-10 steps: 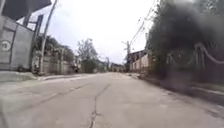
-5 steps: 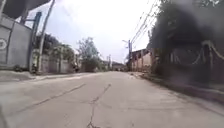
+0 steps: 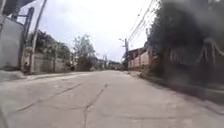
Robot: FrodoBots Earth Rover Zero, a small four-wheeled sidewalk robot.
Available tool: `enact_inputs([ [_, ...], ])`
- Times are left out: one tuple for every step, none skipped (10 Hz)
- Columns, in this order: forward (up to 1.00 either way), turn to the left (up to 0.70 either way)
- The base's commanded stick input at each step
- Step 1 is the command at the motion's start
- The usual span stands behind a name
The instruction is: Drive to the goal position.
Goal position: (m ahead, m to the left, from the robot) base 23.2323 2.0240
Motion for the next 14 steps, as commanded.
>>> enact_inputs([
  [0.70,-0.35],
  [0.70,-0.24],
  [0.70,-0.06],
  [0.70,0.00],
  [0.70,0.00],
  [0.70,0.00],
  [0.70,0.00],
  [0.70,0.00],
  [0.70,0.00],
  [0.70,0.00],
  [0.70,0.00],
  [0.70,0.00],
  [0.70,0.00],
  [0.70,0.00],
])
